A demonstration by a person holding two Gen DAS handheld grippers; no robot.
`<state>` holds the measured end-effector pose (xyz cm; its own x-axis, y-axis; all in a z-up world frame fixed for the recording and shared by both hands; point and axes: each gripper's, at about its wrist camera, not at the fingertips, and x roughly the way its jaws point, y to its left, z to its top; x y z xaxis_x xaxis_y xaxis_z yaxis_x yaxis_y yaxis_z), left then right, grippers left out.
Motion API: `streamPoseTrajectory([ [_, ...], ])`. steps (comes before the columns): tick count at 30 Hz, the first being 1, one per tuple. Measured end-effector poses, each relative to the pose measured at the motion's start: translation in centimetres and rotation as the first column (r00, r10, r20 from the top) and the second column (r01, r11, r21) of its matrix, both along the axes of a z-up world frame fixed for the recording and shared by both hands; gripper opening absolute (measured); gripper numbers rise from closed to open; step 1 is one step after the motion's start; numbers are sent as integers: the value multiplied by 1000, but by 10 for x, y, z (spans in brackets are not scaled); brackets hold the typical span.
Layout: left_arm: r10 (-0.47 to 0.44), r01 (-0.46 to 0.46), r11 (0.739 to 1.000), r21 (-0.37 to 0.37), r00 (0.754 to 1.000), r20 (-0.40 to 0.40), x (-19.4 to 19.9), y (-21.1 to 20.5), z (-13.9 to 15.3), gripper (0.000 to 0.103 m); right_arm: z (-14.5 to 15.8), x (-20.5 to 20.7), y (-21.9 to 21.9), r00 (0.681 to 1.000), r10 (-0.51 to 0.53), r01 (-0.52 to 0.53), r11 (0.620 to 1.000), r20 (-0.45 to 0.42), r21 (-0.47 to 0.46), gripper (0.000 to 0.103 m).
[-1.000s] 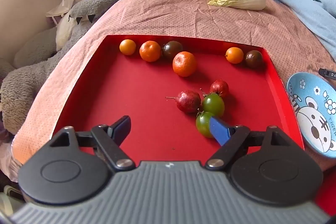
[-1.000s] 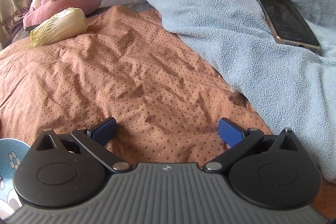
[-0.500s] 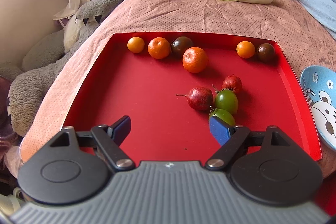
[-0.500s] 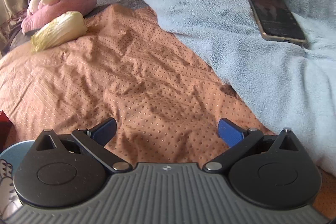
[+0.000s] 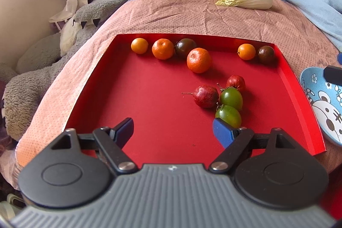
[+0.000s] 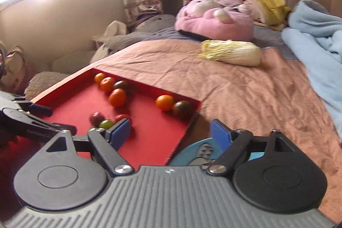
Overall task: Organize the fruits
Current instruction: 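Move the right gripper over the red tray toward the green tomatoes, then close the right gripper on a green cherry tomato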
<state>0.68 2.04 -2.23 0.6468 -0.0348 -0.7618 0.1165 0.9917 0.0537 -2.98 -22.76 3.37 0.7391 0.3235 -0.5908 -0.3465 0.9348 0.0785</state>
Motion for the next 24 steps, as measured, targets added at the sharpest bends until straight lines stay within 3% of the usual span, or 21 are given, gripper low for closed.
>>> streamPoseTrajectory([
  [4, 10, -10, 1000, -8, 1000, -8, -1, 6, -4, 83, -15, 1, 39, 991, 101, -101, 995, -83, 7, 68],
  [12, 78, -78, 997, -1, 996, -30, 9, 12, -9, 83, -42, 16, 70, 963, 171, -172, 985, -209, 10, 57],
  [24, 83, -89, 992, -95, 995, -57, 12, 24, -16, 83, -43, 20, 113, 949, 199, -227, 970, -244, -91, 47],
])
